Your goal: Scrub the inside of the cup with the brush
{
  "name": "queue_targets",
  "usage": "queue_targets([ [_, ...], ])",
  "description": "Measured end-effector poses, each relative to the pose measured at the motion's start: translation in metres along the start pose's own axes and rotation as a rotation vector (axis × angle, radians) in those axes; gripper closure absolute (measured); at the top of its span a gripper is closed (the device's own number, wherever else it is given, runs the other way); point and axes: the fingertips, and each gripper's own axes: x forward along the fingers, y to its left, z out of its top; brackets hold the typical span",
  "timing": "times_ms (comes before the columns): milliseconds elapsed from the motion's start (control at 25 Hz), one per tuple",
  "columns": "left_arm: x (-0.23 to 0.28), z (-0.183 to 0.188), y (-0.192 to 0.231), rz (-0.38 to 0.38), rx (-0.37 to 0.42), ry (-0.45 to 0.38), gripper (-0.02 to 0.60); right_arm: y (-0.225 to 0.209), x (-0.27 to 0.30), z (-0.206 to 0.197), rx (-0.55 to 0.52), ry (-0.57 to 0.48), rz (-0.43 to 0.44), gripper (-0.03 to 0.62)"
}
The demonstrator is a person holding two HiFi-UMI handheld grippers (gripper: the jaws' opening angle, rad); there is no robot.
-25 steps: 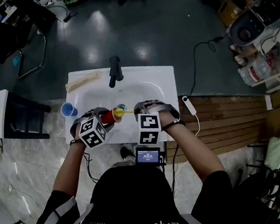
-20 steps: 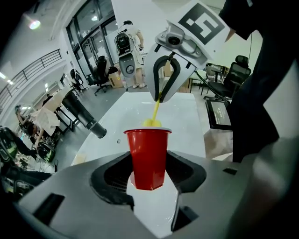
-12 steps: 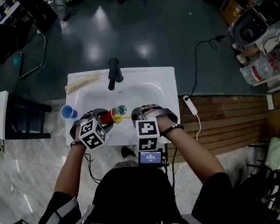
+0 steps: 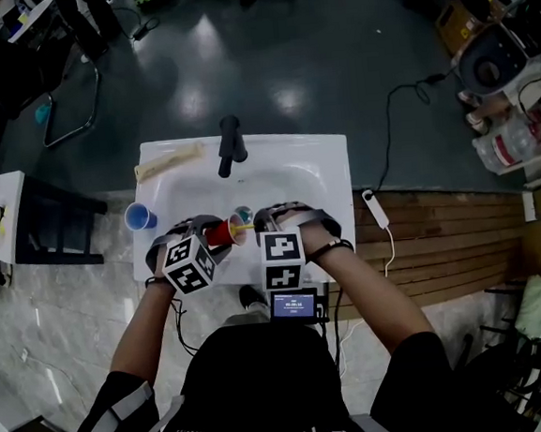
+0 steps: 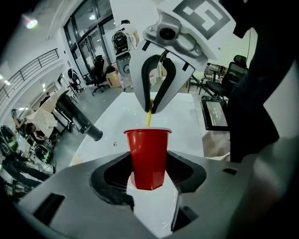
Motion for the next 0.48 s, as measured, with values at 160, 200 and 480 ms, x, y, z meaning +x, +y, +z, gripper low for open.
queue_targets([
  [160,-0.003,0.002,0.002,0.009,-0.002,-0.010,0.350,0.001,0.006,0.007,-0.007,-0.016,0.012,0.556],
  [200,-0.003,0.000,0.003,0.010,-0.002,-0.007,0.350,0.001,0.007,0.009,-0.008,-0.021,0.014,0.556],
  [480,-0.009,-0.013,0.012,0.033,-0.039,-0.001,0.350,0.001,0.003,0.026,-0.027,-0.062,0.031,0.556],
])
